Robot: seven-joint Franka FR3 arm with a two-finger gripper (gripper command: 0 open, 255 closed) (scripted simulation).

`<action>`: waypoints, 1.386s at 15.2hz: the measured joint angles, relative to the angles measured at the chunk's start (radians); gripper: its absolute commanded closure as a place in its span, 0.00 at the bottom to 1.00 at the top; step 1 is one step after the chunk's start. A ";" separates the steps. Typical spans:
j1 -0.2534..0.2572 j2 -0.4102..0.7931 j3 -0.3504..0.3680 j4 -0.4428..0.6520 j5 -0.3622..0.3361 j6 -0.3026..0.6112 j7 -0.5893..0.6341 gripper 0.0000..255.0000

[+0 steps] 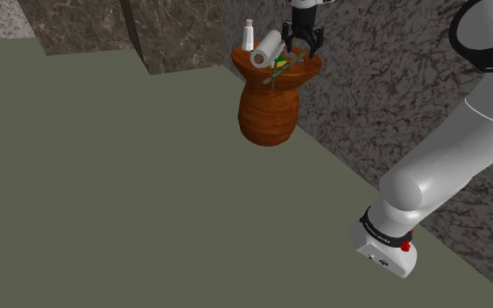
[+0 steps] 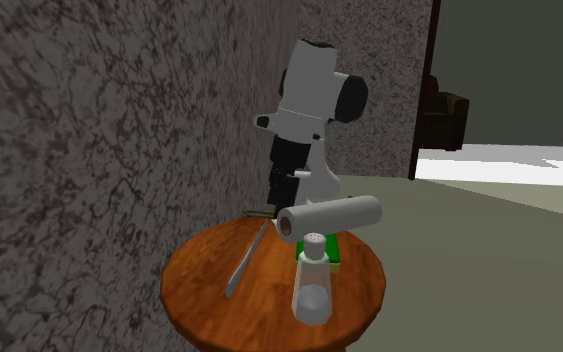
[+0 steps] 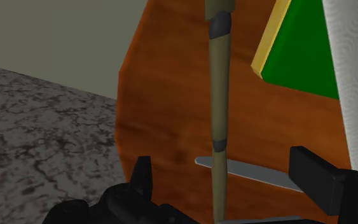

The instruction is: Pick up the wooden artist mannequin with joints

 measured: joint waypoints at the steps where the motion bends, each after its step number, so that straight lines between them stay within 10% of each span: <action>1: -0.001 -0.004 -0.001 -0.018 -0.001 0.014 0.004 0.00; 5: -0.001 -0.005 -0.001 -0.068 -0.003 0.061 0.017 0.00; 6: -0.002 -0.007 -0.002 -0.075 -0.003 0.067 0.017 1.00; 21: -0.002 -0.004 0.000 -0.023 -0.001 0.021 0.007 1.00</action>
